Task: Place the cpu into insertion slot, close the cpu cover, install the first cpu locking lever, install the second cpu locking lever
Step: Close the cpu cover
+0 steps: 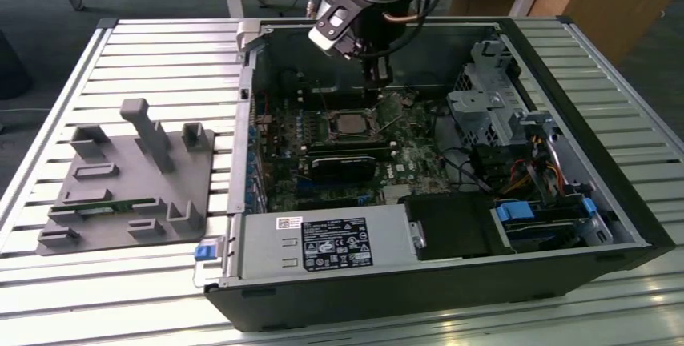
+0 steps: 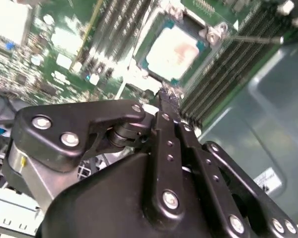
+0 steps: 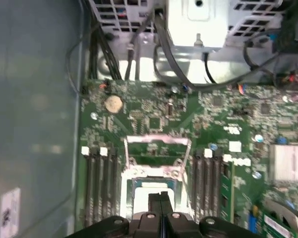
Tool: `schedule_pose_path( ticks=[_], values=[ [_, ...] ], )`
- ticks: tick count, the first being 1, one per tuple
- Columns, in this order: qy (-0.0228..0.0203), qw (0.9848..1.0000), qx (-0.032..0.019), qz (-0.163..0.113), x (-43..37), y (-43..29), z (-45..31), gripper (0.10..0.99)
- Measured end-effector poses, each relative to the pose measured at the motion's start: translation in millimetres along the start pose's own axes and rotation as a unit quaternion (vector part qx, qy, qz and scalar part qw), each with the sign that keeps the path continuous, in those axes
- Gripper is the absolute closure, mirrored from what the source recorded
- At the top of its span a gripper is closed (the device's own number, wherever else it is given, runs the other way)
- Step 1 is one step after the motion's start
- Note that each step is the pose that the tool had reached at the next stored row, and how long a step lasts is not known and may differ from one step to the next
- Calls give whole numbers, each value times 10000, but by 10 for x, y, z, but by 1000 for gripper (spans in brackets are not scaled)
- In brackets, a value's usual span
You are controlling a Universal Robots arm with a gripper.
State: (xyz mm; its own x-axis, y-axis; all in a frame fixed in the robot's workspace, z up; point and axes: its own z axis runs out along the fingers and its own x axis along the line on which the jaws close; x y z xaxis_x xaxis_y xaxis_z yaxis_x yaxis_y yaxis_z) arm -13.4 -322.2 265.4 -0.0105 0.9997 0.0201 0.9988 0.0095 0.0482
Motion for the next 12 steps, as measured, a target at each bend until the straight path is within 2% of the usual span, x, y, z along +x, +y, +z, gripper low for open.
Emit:
schedule_pose_path(
  ticks=[2,5,7,12],
  values=[
    [10,10000,7,-6,0,63,4,980],
    [-1,10000,21,-14,-1,123,10,980],
    [-12,10000,26,-40,-2,147,15,980],
    [-5,9998,34,-218,-2,191,35,980]
  ],
)
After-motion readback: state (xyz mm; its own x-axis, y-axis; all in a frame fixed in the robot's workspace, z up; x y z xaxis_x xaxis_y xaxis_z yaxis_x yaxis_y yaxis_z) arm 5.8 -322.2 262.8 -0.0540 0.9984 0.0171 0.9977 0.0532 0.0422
